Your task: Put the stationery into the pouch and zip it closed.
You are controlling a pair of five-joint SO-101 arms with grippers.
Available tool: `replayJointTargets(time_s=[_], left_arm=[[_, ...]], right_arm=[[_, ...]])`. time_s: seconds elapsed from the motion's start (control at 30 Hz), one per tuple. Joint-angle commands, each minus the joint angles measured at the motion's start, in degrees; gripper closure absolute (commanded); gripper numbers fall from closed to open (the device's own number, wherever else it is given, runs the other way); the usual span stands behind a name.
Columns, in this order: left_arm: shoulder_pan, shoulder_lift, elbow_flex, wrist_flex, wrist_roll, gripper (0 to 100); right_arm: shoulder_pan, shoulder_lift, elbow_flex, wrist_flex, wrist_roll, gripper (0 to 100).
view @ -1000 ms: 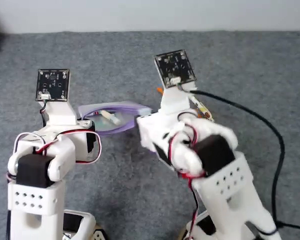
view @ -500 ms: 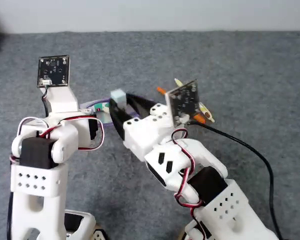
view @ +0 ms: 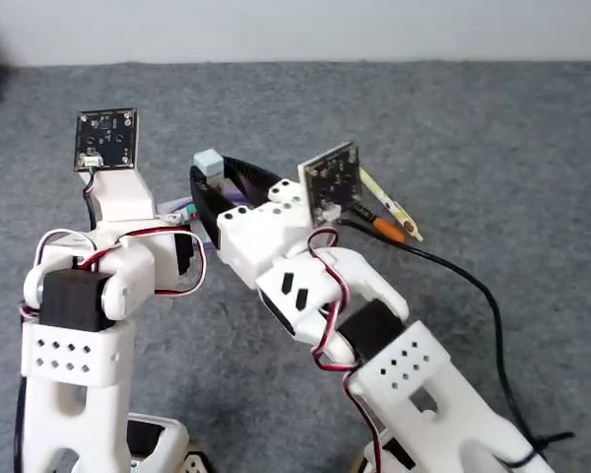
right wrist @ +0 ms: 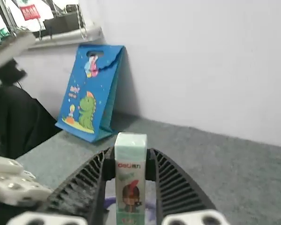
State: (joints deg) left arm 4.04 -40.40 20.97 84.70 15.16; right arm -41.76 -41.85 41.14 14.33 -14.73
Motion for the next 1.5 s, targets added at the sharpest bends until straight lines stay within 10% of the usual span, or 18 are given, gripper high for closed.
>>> replayJointTargets(time_s=[0.0,0.3,0.53,0.93,1.47], left_arm=[[0.6,0.2,-2.9,-0.1,0.5,99],[0.5,0.4,-6.5,1.6,0.6,99],[0.5,0.4,-6.5,1.6,0.6,99],[0.5,0.4,-6.5,1.6,0.6,99],[0.6,0.4,-6.5,1.6,0.6,99]], right_arm=[[0.0,0.2,0.3,-1.4,0.4,99.1],[0.2,0.0,5.5,-1.6,0.4,98.4],[0.0,-0.8,4.1,3.2,3.5,78.0],[1.8,-13.0,-5.7,20.7,3.3,97.1],[28.2,10.0,-22.9,44.2,3.6,99.1]])
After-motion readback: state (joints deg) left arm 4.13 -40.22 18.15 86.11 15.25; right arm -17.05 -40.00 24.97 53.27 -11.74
